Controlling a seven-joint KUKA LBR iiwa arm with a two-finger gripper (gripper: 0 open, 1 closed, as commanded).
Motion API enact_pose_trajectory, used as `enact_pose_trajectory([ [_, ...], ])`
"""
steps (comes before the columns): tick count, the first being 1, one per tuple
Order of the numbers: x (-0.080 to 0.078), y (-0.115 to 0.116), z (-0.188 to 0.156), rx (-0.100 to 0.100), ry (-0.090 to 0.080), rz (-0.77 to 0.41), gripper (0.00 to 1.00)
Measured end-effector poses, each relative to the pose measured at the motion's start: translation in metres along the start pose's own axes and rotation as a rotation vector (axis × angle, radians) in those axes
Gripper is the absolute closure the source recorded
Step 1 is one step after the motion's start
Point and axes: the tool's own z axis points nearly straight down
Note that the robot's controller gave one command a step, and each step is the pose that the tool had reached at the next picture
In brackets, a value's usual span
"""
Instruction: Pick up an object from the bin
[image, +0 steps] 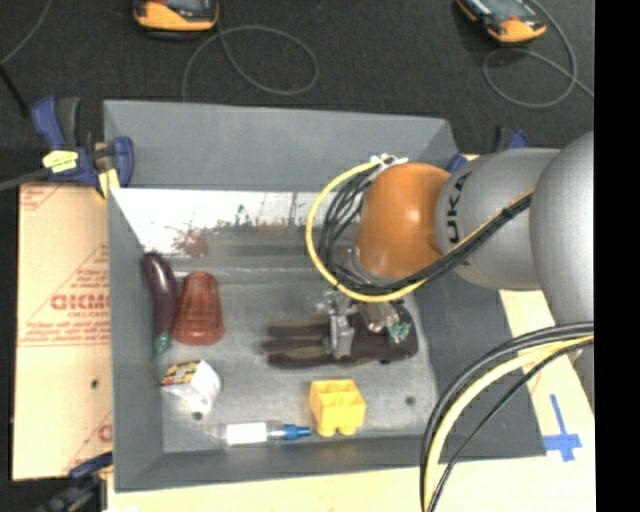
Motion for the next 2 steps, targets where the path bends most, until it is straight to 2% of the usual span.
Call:
enact_pose_trajectory([
  [2, 0.0000, 0.0000, 0.0000, 0.000, 0.000, 0.000, 1.00],
])
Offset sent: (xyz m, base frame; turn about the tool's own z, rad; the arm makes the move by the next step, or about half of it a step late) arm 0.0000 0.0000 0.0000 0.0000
